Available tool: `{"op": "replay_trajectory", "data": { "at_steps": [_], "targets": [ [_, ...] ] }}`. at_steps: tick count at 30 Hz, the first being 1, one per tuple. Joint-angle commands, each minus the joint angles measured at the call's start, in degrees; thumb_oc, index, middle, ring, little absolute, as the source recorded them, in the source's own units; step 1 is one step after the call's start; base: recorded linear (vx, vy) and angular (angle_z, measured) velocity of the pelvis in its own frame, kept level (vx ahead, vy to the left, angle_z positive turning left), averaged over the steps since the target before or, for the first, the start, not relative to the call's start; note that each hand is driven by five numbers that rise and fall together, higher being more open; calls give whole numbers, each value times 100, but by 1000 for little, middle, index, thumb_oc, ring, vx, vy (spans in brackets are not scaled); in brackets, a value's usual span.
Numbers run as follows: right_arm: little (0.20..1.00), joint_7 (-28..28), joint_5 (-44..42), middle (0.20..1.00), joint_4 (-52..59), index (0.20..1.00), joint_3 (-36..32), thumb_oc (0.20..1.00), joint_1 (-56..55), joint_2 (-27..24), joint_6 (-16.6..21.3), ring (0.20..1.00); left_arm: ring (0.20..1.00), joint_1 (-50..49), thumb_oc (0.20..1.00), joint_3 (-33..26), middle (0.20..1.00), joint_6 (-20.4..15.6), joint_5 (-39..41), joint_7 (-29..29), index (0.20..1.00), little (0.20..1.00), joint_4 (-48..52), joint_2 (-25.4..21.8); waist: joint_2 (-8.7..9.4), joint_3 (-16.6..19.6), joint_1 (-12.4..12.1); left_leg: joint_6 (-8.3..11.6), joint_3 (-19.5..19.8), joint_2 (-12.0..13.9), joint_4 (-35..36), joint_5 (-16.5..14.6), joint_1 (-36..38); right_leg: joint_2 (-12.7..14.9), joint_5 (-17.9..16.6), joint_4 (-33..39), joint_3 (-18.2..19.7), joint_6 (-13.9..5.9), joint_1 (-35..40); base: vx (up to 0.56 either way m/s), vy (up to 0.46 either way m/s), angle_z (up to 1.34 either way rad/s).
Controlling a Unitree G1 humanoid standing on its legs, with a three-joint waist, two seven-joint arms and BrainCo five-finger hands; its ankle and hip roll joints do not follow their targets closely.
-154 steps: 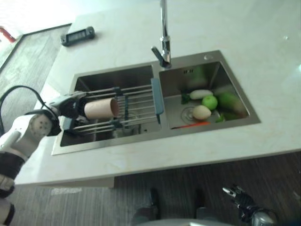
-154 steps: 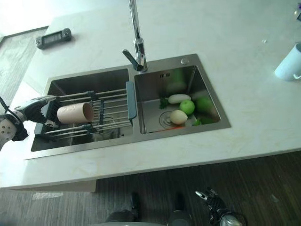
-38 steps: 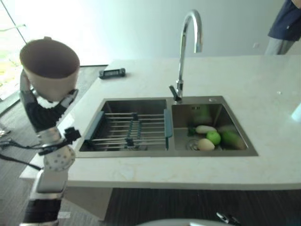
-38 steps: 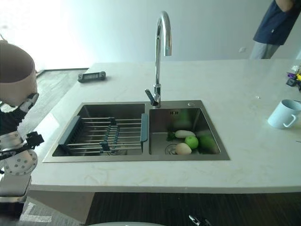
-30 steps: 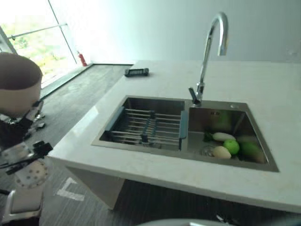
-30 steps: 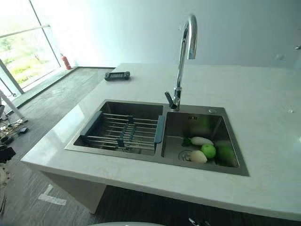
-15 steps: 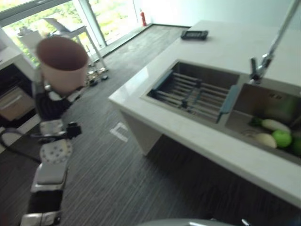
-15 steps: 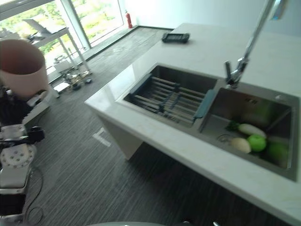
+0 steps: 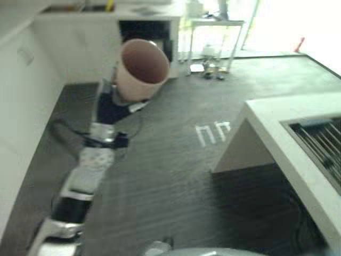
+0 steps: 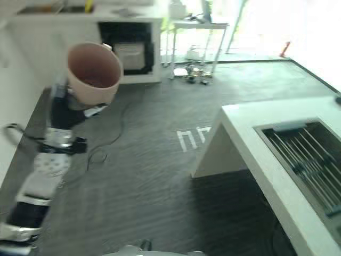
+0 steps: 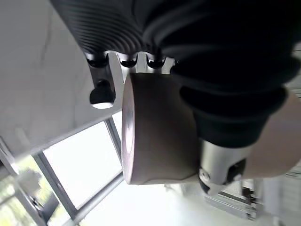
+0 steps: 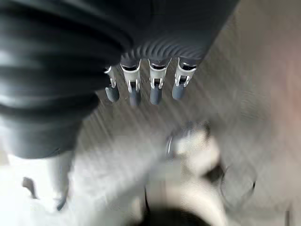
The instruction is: Place the dishes in the dishwasher.
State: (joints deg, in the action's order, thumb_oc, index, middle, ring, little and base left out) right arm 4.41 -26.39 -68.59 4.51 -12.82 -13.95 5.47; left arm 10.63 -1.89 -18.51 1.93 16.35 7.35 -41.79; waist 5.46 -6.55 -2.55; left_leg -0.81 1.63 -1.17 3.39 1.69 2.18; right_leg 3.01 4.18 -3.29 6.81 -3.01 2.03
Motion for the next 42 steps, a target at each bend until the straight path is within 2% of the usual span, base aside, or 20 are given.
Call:
{"op": "replay_trajectory", "data": {
  "at_steps": [1,5,9,12,14,17,20,24,30,33,34,42],
  "targets": [
    [1000,102,-33,1000,-202,1000,-243,1000,609,-210,-132,1000,200,-4,200,-391,200,-174,411,-160,200,200,340,183,-280,144,-8,98,-286,64,89,-356,614,543,-896,615,-1293,-606,339,153,-351,142],
    [1000,273,-7,1000,-96,1000,-143,1000,677,-213,-43,1000,200,-81,200,-446,200,-156,378,-137,200,200,550,298,-320,126,-40,211,-523,247,70,-338,651,439,-757,666,-1511,-505,516,88,-103,16],
    [1000,375,-583,1000,274,1000,-49,1000,609,-113,84,1000,200,249,200,-173,200,-153,245,-311,200,200,459,433,-340,152,169,428,-1281,651,76,-118,603,444,-673,674,-2019,-441,596,35,-52,35],
    [1000,456,-644,1000,348,1000,-66,1000,580,-41,-111,1000,200,294,200,-19,200,-157,125,-348,200,200,401,482,-417,216,275,597,-1560,878,161,-4,597,543,-700,766,-2287,-491,638,80,26,47],
    [1000,893,-495,1000,220,1000,2,1000,521,21,-193,1000,200,175,200,-81,200,-143,160,-368,200,200,471,449,-473,303,253,666,-1594,888,161,-43,597,629,-733,829,-2442,-559,663,108,35,37],
    [1000,1109,-366,1000,84,1000,102,1000,485,36,-144,1000,200,140,200,-154,200,-125,297,-353,200,200,471,374,-486,387,227,685,-1576,872,161,-64,587,657,-745,829,-2475,-595,654,85,6,-5],
    [1000,1036,-453,1000,70,1000,184,1000,483,61,-64,1000,200,192,200,-155,200,-98,360,-56,200,200,419,503,-469,422,219,699,-1565,897,161,-43,554,647,-741,829,-2517,-582,662,39,-12,2],
    [1000,1016,-391,1000,108,1000,121,1000,521,45,-215,1000,200,183,200,-190,200,40,165,157,200,200,402,648,-442,415,214,679,-1599,907,161,-45,590,647,-747,829,-2536,-575,691,9,-2,1],
    [1000,1185,-188,1000,-74,1000,164,1000,496,91,-280,1000,200,106,200,-252,200,-46,125,233,200,200,166,554,-445,446,203,672,-1631,909,161,-56,629,653,-739,829,-2516,-585,727,21,-6,0],
    [1000,1175,-218,1000,-78,1000,167,1000,490,99,-244,1000,200,108,200,-234,200,4,73,331,200,200,184,595,-469,436,197,665,-1620,910,161,-53,625,667,-744,829,-2531,-585,731,11,12,-1],
    [1000,1175,-253,1000,-21,1000,162,1000,477,104,-213,1000,200,99,200,-248,200,119,173,451,200,200,160,625,-492,425,192,656,-1584,884,161,-64,620,671,-740,829,-2539,-583,741,-31,37,0],
    [1000,1222,-138,1000,-56,1000,164,1000,528,68,-240,1000,200,-31,200,-157,200,57,802,83,200,200,-198,753,-482,423,160,623,-1505,825,161,-85,600,660,-738,829,-2509,-575,750,-11,10,1]
  ]
}}
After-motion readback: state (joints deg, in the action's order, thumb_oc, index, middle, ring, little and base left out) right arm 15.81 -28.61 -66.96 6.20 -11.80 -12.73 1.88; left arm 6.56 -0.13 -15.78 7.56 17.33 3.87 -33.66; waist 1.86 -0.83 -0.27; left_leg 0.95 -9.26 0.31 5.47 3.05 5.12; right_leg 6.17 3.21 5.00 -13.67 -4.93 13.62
